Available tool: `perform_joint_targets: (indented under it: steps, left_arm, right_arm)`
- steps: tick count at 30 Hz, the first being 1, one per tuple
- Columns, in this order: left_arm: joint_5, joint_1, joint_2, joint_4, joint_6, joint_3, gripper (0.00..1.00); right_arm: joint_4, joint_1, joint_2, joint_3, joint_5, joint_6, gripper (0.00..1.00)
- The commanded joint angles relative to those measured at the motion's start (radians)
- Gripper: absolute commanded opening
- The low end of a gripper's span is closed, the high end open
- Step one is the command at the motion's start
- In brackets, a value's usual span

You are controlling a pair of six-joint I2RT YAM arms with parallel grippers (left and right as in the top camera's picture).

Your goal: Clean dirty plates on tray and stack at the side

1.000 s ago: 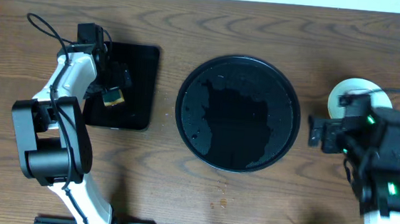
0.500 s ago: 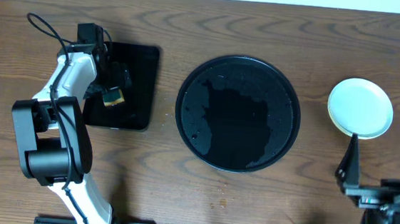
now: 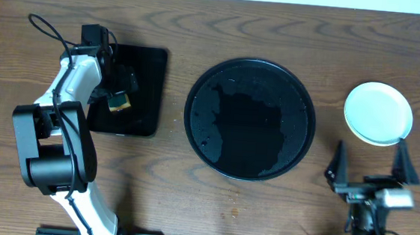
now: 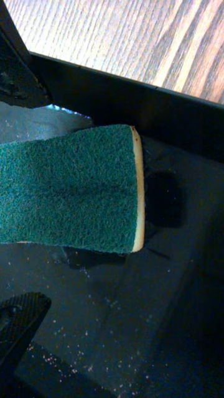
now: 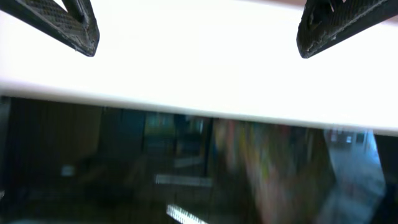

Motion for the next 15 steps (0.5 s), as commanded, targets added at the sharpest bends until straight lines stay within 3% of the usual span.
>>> perform_joint_targets:
  steps: [1, 4, 15]
  left_arm:
    - [-0.008, 0.003, 0.011, -0.003, 0.006, -0.002, 0.94]
    - [-0.008, 0.002, 0.011, -0.003, 0.006, -0.002, 0.95]
    - [-0.009, 0.003, 0.011, -0.003, 0.006, -0.002, 0.94]
  right_arm:
    - [-0.032, 0.011, -0.010, -0.055, 0.003, 0.032, 0.99]
    - [-0.058, 0.011, -0.010, -0.105, 0.002, 0.037, 0.99]
    - [-0.433, 0.009, 0.000, -0.106, 0.010, 0.035, 0.99]
